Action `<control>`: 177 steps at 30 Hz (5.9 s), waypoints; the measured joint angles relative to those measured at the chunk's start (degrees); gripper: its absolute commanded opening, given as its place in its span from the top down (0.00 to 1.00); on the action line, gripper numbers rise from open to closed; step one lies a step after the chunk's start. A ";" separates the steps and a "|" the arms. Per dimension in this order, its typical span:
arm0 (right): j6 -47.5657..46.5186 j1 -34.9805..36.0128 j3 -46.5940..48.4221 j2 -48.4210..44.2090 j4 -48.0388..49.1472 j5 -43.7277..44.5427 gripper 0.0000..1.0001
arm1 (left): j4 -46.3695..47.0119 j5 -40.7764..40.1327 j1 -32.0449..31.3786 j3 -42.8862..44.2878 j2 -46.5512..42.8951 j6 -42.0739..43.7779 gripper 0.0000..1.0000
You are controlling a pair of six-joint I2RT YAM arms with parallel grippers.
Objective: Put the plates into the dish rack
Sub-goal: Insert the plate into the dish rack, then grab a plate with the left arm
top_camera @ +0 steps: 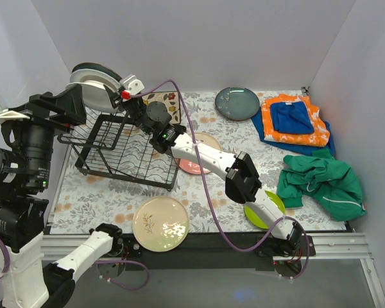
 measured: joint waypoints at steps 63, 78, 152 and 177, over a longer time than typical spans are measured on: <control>-2.51 -3.80 2.03 4.20 -2.86 0.72 0.30 | -0.61 2.12 -0.02 -0.79 0.83 -4.22 0.17; 0.94 -7.26 -38.95 -29.83 -1.60 -21.20 0.18 | 0.59 7.37 0.00 -7.91 0.50 -7.76 0.17; -62.12 15.58 -83.87 -43.25 -52.74 -46.88 0.99 | -17.68 29.94 -0.02 -27.89 -3.10 -22.01 0.12; -50.36 -1.73 -94.36 -66.07 -65.77 -43.04 0.95 | -8.59 44.41 -0.02 -47.36 -2.99 -32.35 0.17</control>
